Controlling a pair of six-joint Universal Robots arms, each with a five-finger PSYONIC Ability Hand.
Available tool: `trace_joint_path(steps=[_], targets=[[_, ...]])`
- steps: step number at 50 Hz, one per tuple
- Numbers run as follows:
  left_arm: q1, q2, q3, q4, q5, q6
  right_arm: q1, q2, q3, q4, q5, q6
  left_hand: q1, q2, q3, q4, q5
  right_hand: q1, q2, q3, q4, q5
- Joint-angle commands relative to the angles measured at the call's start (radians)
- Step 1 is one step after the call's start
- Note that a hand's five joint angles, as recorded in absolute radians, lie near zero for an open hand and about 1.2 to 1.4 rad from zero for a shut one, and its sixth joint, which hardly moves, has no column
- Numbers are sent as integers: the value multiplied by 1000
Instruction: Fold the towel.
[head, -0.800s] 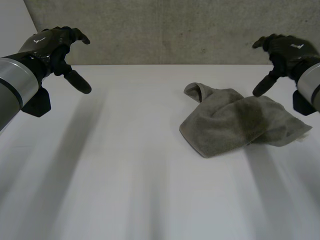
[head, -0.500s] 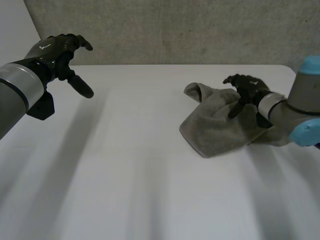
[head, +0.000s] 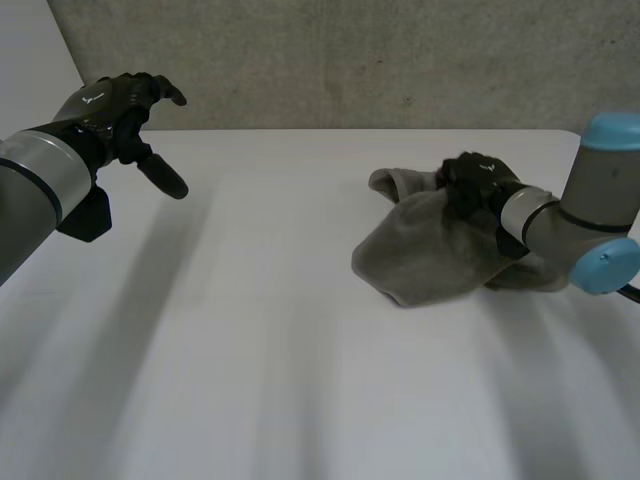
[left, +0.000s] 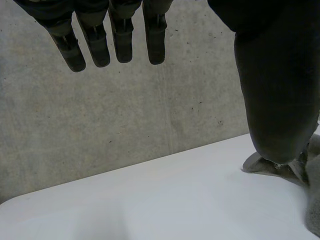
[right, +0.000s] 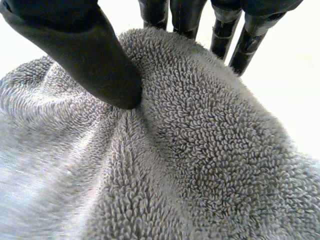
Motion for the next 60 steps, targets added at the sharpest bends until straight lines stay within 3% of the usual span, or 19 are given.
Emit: trace_joint_path(steps=[1, 5, 11, 12, 13, 14, 15, 21, 23, 29, 37, 42, 46, 51, 52, 53, 54, 55, 60], targets=[[-2, 5, 0, 0, 2, -1, 83, -329, 290, -54, -45, 4, -74, -66, -52, -59, -36, 99, 122, -44, -76, 92], [-4, 7, -2, 0, 5, -1, 156, -411, 434, -120, -64, 3, -74, -66, -52, -59, -36, 99, 122, -44, -76, 92], [-16, 7, -9, 1, 6, -1, 317, -356, 480, -103, -136, -16, -74, -66, -52, -59, -36, 73, 97, -44, -76, 67], [-19, 7, -14, 1, 8, 1, 334, -339, 477, -76, -158, -29, -74, -66, -52, -59, -36, -584, -560, -44, -76, -590], [-19, 7, -14, 1, 8, 1, 334, -339, 477, -75, -158, -30, -74, -66, -52, -59, -36, -590, -567, -44, -76, -596], [-22, 8, -20, 1, 11, 1, 331, -335, 476, -48, -163, -45, -74, -66, -52, -59, -36, -1058, -1035, -44, -76, -1064], [-22, 8, -20, 1, 11, 1, 322, -339, 470, -17, -160, -68, -74, -66, -52, -59, -36, -1123, -1099, -44, -76, -1129], [-85, 7, -97, 12, 54, 9, 261, -390, 488, 21, -103, -122, -71, -63, -52, -59, -34, -1123, -1099, -44, -76, -1129], [-111, -2, -150, 46, 104, 10, 189, -429, 532, 26, -62, -123, -74, -66, -52, -59, -36, -1123, -1099, -44, -76, -1129], [-125, -33, -224, 115, 167, 30, 121, -506, 640, 15, -51, -134, -74, -66, -52, -59, -36, -1123, -1099, -44, -76, -1129], [-170, -156, -241, 127, 236, 167, 86, -591, 833, -41, -40, -229, -74, -66, -52, -59, -36, -1123, -1099, -44, -76, -1129], [-183, -244, -229, 126, 256, 283, 80, -578, 878, -52, -38, -269, -77, -69, -52, -59, -39, -1123, -1099, -44, -76, -1129], [-211, -289, -203, 126, 258, 312, 80, -523, 876, -57, -38, -275, -77, -69, -52, -59, -39, -1123, -1099, -44, -76, -1129], [-246, -326, -172, 83, 258, 340, 91, -428, 850, -57, -41, -278, 132, 139, -52, -59, 169, -1123, -1099, -44, -76, -1129], [-248, -329, -166, 51, 261, 352, 91, -416, 843, -57, -51, -278, 367, 375, -52, -59, 404, -831, -808, -44, -76, -838], [-248, -329, -166, 51, 261, 352, 91, -414, 836, -60, -55, -275, 370, 377, -52, -59, 407, -378, -354, -44, -76, -384], [-248, -329, -161, 19, 264, 364, 91, -414, 836, -60, -55, -275, 756, 764, -52, -59, 793, -373, -349, -44, -76, -379], [-248, -326, -157, -7, 264, 372, 91, -416, 829, -61, -61, -277, 1071, 1079, -52, -59, 1108, 60, 84, -44, -76, 54], [-233, -306, -137, -38, 247, 361, 88, -434, 752, -58, -80, -273, 1118, 1125, -52, -59, 1155, 99, 122, -44, -76, 92]])
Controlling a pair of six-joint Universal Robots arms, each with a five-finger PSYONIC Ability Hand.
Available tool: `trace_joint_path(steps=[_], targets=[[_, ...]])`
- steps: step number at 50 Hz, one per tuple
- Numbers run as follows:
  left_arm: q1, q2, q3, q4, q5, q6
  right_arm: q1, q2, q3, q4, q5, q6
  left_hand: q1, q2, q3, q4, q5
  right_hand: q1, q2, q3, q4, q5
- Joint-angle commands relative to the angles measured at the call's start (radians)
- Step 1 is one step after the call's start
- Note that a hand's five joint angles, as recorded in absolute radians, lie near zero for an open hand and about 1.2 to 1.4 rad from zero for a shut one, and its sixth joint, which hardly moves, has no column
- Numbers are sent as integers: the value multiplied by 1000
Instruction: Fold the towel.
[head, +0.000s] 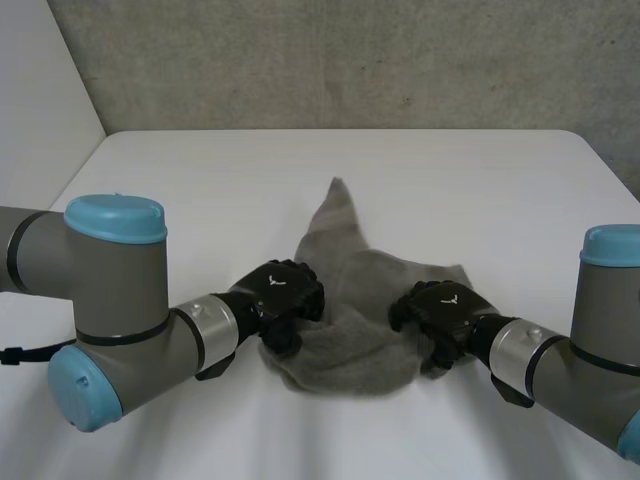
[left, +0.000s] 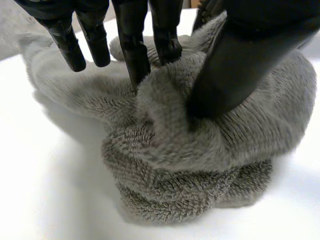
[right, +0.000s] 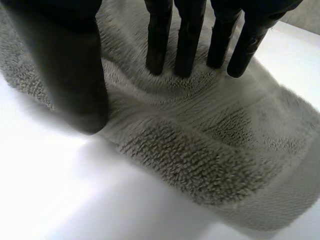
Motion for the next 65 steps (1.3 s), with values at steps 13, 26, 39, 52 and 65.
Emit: trace_joint_path(steps=[13, 26, 39, 52, 65], targets=[[104, 399, -113, -56, -64, -321, 16, -207, -248, -50, -29, 19, 189, 218, -52, -59, 192, 548, 561, -44, -76, 553], [83, 571, -418, 47, -77, -367, 25, -249, -16, -6, -94, -96, 189, 218, -52, -59, 192, 548, 561, -44, -76, 553], [58, 455, -276, 52, -74, -369, -41, -269, -89, 42, -111, -121, 189, 218, -52, -59, 192, 548, 561, -44, -76, 553], [37, -61, 231, 90, -132, -366, -25, 91, -431, -98, 91, -24, 189, 218, -52, -59, 192, 548, 561, -44, -76, 553], [55, -1, 166, 208, -225, -364, -15, 55, -358, -106, 239, -9, -1032, -1003, -52, -59, -1029, -674, -661, -44, -76, -668]])
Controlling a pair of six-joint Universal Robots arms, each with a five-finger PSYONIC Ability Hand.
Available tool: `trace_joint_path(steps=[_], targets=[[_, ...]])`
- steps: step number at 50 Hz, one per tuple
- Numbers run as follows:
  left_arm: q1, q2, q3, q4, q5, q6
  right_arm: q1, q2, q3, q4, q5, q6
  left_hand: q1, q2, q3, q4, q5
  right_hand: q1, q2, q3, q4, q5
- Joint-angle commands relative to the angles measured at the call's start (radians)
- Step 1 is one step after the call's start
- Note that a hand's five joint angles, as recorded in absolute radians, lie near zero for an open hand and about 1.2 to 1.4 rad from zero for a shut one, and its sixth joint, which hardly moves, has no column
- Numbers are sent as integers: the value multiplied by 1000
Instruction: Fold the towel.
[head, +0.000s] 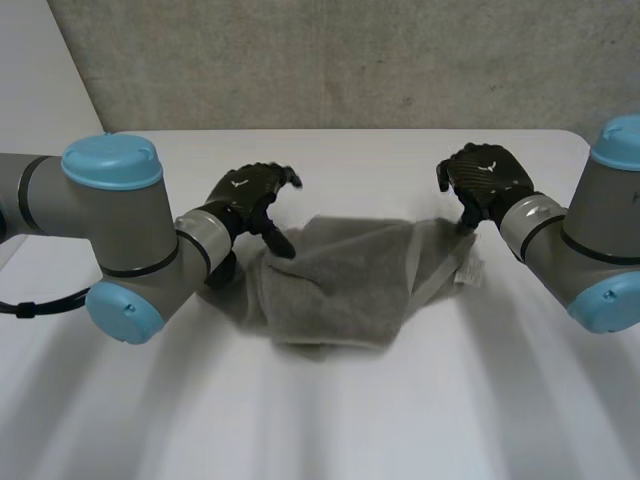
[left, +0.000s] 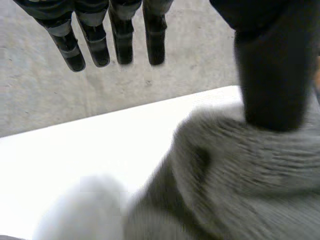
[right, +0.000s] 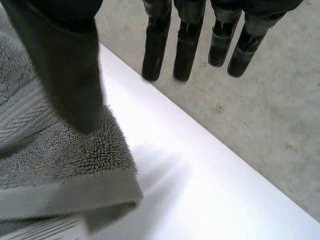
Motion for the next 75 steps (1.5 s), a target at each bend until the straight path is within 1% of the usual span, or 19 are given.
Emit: trace_joint_path(steps=[1, 5, 7, 12, 16, 18, 22, 27, 30, 37, 42, 45, 47, 48, 50, 51, 52, 64, 75], targets=[[15, 123, -139, 44, -6, 7, 1, -130, 144, -2, 12, 2, -109, -98, -52, -59, -96, -369, -382, -44, -76, -348], [43, 246, -268, 67, 1, 7, 12, -205, 226, -10, 3, 2, -109, -98, -52, -59, -96, -369, -382, -44, -76, -348], [46, 297, -307, 67, 3, 7, 39, -288, 310, -14, -28, 1, -109, -98, -52, -59, -96, -369, -382, -44, -76, -348], [43, 439, -444, 63, 4, 9, 64, -395, 426, -8, -86, 2, -109, -98, -52, -59, -96, -369, -382, -44, -76, -348], [26, 564, -576, 60, 3, 10, 82, -415, 491, -5, -105, 4, -100, -89, -52, -59, -87, -359, -371, -44, -76, -338], [21, 587, -613, 58, 1, 12, 107, -414, 539, -5, -109, 5, -94, -83, -52, -59, -82, -260, -272, -44, -76, -238], [4, 606, -671, 52, 1, 18, 128, -408, 571, -14, -111, 22, -80, -69, -52, -59, -67, -253, -266, -44, -76, -232], [-72, 574, -704, 2, -15, 18, 139, -362, 579, -19, -135, 85, -59, -48, -52, -59, -46, -245, -257, -44, -76, -223], [-92, 551, -701, -5, -15, 18, 154, -299, 565, -33, -158, 126, -59, -48, -52, -59, -46, -239, -251, -44, -76, -217], [-137, 378, -646, -2, -38, 18, 197, -198, 513, -100, -154, 142, -53, -42, -52, -59, -40, -174, -186, -44, -76, -153], [-184, 255, -567, -2, -124, 18, 203, -93, 424, -111, -151, 146, -71, -60, -52, -59, -58, 122, 110, -44, -76, 143], [-206, 189, -508, 1, -187, 18, 205, -64, 399, -111, -146, 154, -91, -80, -52, -59, -79, 134, 122, -44, -76, 156], [-210, 156, -478, 5, -216, 17, 207, -23, 353, -111, -128, 180, -94, -83, -52, -59, -82, 376, 364, -44, -76, 398], [-212, 131, -449, 6, -239, 17, 207, -23, 353, -111, -128, 180, -94, -83, -52, -59, -82, 378, 366, -44, -76, 399], [-213, 111, -420, 8, -256, 15, 205, -1, 314, -111, -100, 208, -94, -83, -52, -59, -82, 714, 702, -44, -76, 735], [-213, 97, -396, 8, -265, 15, 205, -1, 313, -111, -100, 208, -94, -83, -52, -59, -82, 715, 703, -44, -76, 737], [-213, 97, -395, 8, -266, 15, 205, 2, 301, -116, -90, 217, -94, -83, -52, -59, -82, 851, 839, -44, -76, 872], [-232, 61, -257, 70, -279, 3, 202, -58, 324, -128, -94, 254, -74, -63, -52, -59, -61, 852, 840, -44, -76, 874], [-235, 6, -170, 74, -278, 1, 190, -147, 392, -128, -106, 254, -68, -57, -52, -59, -55, 852, 840, -44, -76, 874]])
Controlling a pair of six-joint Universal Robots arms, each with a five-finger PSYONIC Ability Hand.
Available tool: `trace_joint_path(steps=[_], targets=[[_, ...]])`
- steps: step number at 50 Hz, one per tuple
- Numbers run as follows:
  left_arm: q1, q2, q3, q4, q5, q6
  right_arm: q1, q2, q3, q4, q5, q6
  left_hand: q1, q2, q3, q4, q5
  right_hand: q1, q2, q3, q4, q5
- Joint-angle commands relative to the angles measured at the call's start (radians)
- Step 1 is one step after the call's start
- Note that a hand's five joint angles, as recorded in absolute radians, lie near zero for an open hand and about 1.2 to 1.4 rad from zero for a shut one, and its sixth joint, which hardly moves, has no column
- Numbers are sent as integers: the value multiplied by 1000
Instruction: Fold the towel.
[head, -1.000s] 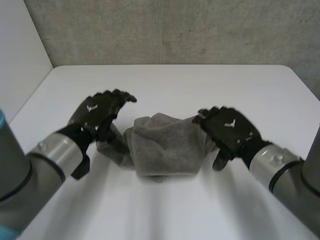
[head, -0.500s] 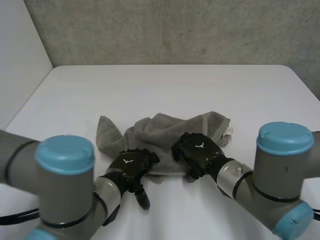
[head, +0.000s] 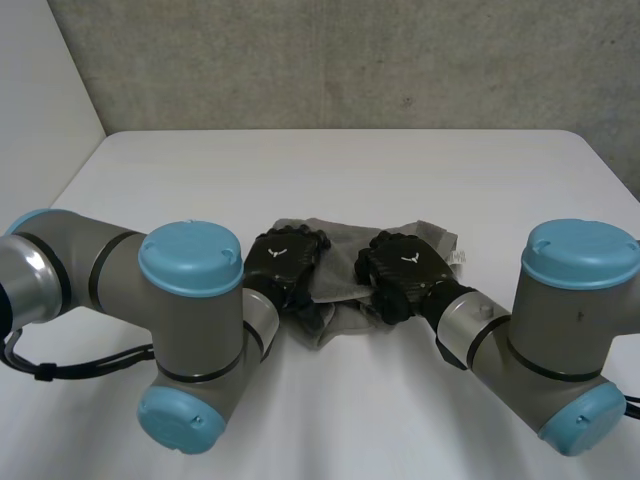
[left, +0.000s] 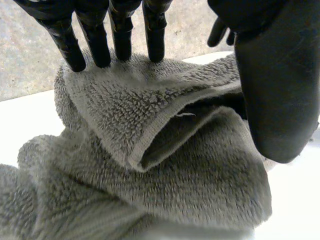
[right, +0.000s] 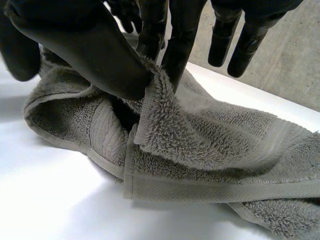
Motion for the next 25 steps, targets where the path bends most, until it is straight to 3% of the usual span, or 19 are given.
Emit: trace_joint_path(steps=[1, 12, 16, 25], targets=[[1, -41, 49, 2, 1, 1, -11, -60, 40, 3, -15, -2, -33, -26, -52, -59, -12, 78, 78, -44, -76, 53], [16, -108, 83, 23, -34, 1, -85, -194, 93, 10, -53, 12, -15, -9, -52, -59, 5, 78, 78, -44, -76, 53], [34, -78, 74, 51, -80, -14, -109, -229, 107, 13, -69, 18, 11, 18, -52, -59, 32, 78, 78, -44, -76, 53], [57, 53, 29, 51, -68, -48, -166, -332, 136, 41, -104, 18, 8, 15, -52, -59, 29, 78, 78, -44, -76, 53]])
